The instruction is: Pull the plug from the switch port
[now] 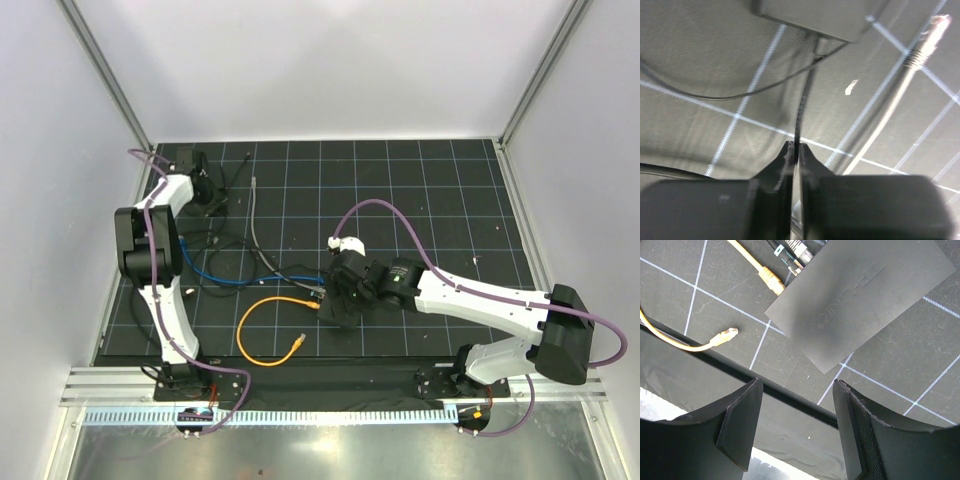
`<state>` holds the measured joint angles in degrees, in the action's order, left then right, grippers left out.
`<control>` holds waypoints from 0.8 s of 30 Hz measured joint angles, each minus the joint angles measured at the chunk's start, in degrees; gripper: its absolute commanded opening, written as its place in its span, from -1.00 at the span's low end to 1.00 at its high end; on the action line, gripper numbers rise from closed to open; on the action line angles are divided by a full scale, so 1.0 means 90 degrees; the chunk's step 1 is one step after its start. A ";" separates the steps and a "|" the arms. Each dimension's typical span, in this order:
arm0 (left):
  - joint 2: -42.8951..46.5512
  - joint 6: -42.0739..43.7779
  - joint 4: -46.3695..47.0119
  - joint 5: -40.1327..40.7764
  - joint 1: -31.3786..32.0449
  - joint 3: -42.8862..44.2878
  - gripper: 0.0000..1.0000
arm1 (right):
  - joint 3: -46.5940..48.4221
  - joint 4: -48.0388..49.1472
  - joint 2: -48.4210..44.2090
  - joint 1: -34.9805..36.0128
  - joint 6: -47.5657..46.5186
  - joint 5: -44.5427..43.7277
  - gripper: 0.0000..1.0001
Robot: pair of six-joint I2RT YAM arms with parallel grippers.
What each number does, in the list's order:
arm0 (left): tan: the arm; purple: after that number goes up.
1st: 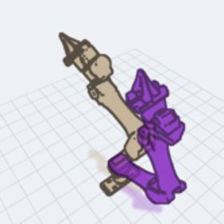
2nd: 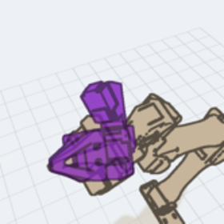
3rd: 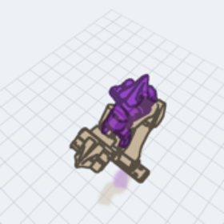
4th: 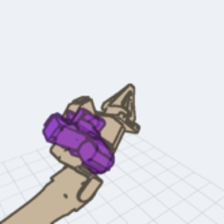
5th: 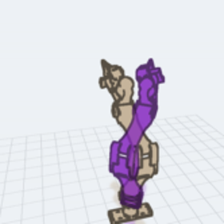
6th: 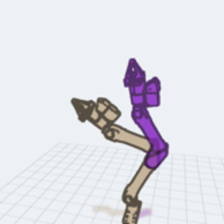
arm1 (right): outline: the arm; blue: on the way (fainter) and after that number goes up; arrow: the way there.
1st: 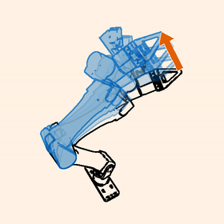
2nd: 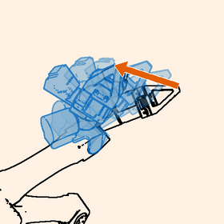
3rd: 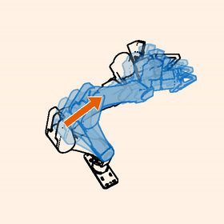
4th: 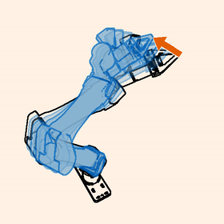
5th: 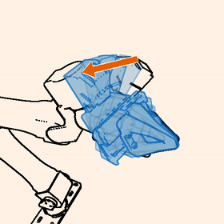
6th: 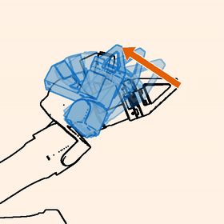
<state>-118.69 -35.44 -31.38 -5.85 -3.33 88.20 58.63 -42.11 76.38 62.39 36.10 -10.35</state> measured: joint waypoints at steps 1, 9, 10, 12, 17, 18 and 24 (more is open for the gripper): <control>-0.0019 0.0000 -0.0041 -0.0061 0.0000 0.0095 -0.98 | 0.0000 -0.0002 0.0000 0.0000 0.0000 0.0000 0.31; 0.0032 -0.0034 -0.0481 -0.0289 0.0032 0.1464 -1.00 | 0.0000 -0.0022 0.0000 -0.0002 0.0000 -0.0002 0.31; 0.0087 -0.0041 -0.0476 -0.0291 0.0032 0.1562 -1.00 | 0.0000 -0.0022 0.0000 -0.0002 0.0000 -0.0002 0.31; 0.0257 -0.0078 -0.0539 -0.0328 0.0036 0.1797 -1.00 | 0.0000 -0.0022 0.0000 -0.0002 0.0002 -0.0002 0.31; 0.0580 -0.0216 -0.0459 -0.0529 0.0036 0.2545 -1.00 | 0.0022 -0.0027 0.0000 -0.0002 0.0002 -0.0002 0.31; 0.0612 -0.0228 -0.0398 -0.0561 0.0036 0.2642 -1.00 | 0.0041 -0.0036 0.0002 -0.0002 0.0002 0.0000 0.31; 0.0563 -0.0233 -0.0075 -0.0835 0.0010 0.3373 -1.00 | 0.0160 -0.0053 0.0002 -0.0002 0.0002 -0.0005 0.32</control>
<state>-113.62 -37.54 -32.05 -13.37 -3.25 118.56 60.07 -42.59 76.40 62.37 36.12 -10.39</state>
